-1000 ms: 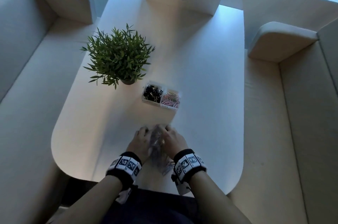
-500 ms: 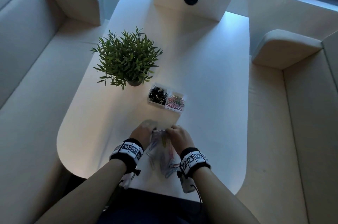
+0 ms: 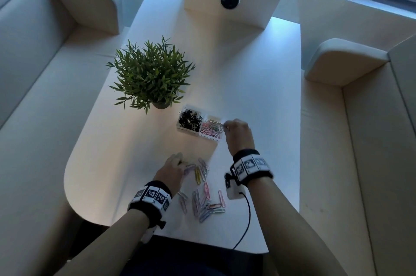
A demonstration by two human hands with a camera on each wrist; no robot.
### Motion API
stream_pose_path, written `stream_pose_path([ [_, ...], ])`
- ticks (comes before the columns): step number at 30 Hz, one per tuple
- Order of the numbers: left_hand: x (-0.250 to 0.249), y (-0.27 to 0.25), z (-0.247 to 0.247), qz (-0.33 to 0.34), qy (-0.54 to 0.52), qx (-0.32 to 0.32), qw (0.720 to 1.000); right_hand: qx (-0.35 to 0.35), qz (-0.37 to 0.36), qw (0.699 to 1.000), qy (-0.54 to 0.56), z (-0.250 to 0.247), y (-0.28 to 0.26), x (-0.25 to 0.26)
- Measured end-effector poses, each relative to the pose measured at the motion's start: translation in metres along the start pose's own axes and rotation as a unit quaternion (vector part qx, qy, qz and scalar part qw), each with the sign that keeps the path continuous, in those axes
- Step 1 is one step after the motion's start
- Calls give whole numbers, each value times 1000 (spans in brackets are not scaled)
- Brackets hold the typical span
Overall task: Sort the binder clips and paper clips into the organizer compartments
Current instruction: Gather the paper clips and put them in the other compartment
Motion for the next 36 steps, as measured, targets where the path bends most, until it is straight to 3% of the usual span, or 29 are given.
stream_pose_path([
  [5, -4, -5, -8, -47, 21, 0, 999, 57, 30, 998, -14, 21, 17, 17],
  [9, -7, -9, -15, -44, 61, 8, 997, -19, 50, 998, -14, 12, -16, 18],
  [14, 1, -7, -21, -51, 5, 24, 998, 141, 64, 988, 3, 76, -88, 36],
  [23, -18, -13, -72, -33, -64, -47, 996, 132, 43, 990, 30, 103, -93, 35],
  [26, -43, -1, -98, -16, -83, -70, 994, 126, 28, 992, 13, 98, -92, 35],
  [28, -61, 14, -113, -17, -92, -71, 993, 162, 42, 986, 9, 98, -97, 36],
  [36, -104, 79, -129, -54, 16, -10, 998, 185, 72, 980, 30, 91, -100, 16],
])
Point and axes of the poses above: each hand's wrist, its own y-axis towards the middle knuckle, its own z-axis out of the palm, x = y × z, the point moved 8 cm from there along y, towards the middle knuckle, and after that the axes turned 12 degrees about -z, right-handed, at the moved point
